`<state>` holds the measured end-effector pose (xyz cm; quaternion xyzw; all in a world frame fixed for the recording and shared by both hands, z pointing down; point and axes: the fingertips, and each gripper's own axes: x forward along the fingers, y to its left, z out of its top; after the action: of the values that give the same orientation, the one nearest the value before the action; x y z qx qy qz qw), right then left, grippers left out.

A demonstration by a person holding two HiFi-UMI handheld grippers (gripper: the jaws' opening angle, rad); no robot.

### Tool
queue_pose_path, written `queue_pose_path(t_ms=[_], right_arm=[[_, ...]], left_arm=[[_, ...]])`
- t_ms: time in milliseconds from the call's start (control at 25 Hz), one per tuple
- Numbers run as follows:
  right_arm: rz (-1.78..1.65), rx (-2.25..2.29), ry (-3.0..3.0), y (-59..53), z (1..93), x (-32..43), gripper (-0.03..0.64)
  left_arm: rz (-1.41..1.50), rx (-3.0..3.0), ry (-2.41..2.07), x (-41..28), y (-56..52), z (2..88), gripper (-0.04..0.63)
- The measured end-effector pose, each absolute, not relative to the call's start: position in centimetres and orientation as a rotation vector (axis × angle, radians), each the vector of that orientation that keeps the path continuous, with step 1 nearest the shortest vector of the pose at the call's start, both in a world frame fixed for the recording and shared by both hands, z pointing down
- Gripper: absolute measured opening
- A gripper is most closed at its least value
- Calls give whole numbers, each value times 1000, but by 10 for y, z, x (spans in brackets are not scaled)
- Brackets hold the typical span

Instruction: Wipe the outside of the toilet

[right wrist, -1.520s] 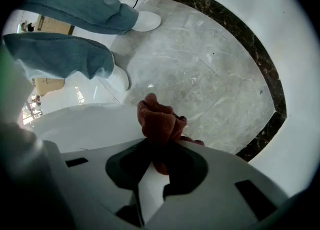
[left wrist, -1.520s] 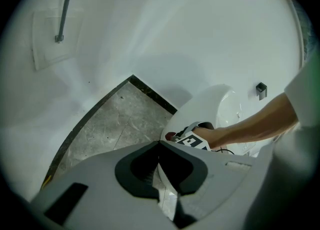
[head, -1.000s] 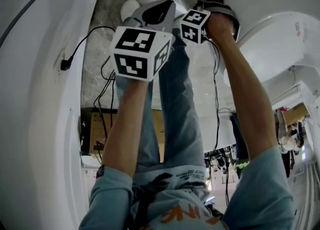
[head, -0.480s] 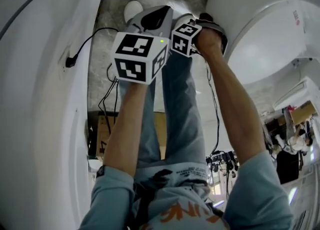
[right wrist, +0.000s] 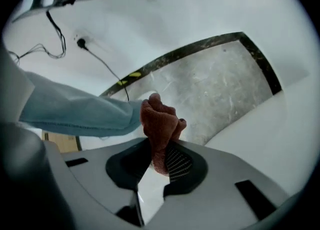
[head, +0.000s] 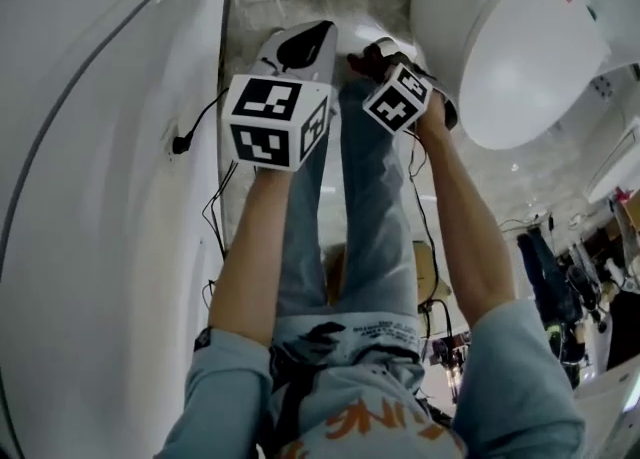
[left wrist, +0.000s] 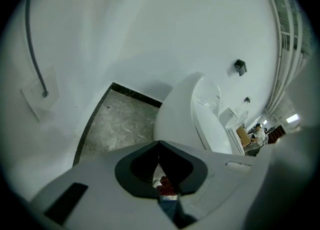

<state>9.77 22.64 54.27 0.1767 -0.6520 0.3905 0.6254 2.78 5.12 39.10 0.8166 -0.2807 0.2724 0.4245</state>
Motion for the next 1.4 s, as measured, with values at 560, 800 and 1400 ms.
queue_pose_path(t_ms=[560, 800, 1400], right_arm=[[918, 1398, -1913, 91, 281, 118, 69], [850, 1757, -2015, 42, 144, 165, 69], [355, 2193, -2268, 28, -168, 190, 67]], left_arm=[[554, 2281, -761, 47, 2, 203, -6], [438, 2383, -831, 73, -27, 86, -6], [-23, 2661, -983, 94, -18, -191, -6]])
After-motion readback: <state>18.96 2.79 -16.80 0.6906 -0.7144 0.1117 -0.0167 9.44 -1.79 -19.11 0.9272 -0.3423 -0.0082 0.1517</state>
